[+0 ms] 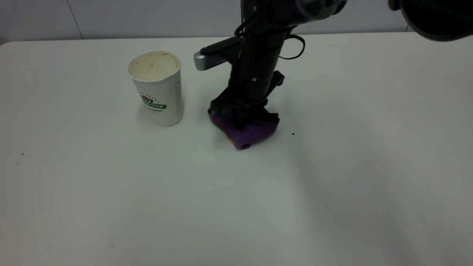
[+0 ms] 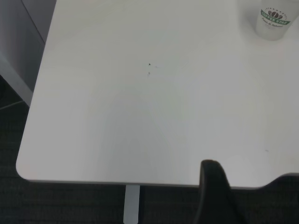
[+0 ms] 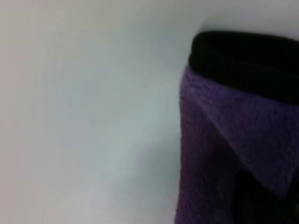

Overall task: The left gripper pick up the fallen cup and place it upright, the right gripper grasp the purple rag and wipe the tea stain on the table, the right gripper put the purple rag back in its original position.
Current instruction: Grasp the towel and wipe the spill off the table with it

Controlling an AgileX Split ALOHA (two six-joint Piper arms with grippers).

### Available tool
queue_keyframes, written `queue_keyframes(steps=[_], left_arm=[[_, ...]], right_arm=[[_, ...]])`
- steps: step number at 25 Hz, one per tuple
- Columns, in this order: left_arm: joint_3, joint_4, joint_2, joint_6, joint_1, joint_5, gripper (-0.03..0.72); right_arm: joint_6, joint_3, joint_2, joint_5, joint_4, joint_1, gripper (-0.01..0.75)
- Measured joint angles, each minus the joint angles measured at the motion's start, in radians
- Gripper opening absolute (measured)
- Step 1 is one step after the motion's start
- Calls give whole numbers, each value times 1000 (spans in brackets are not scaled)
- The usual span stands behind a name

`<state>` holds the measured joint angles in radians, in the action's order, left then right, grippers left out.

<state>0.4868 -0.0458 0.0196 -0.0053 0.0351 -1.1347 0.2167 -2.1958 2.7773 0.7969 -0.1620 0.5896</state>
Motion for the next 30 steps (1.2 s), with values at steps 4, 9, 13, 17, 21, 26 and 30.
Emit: queue_keyframes(steps=[4,9,13,17,21,26,30], left_arm=[[0,0,0,0,0,0,462],[0,0,0,0,0,0,462],[0,0,0,0,0,0,462],[0,0,0,0,0,0,462],[0,0,0,0,0,0,462],[0,0,0,0,0,0,462],[0,0,0,-1,0,0,462]], right_arm=[[0,-2,0,76,-4,66,42],[19,-4,0,187,-1,134,42],[25,-4,0,201,48,161,42],[-27,-5,0,183,105,138,42],[-78,-8,0,168,173,49,42],[-114,-9,0,170,188,-102,42],[-131,-11,0,201,188,-206,44]])
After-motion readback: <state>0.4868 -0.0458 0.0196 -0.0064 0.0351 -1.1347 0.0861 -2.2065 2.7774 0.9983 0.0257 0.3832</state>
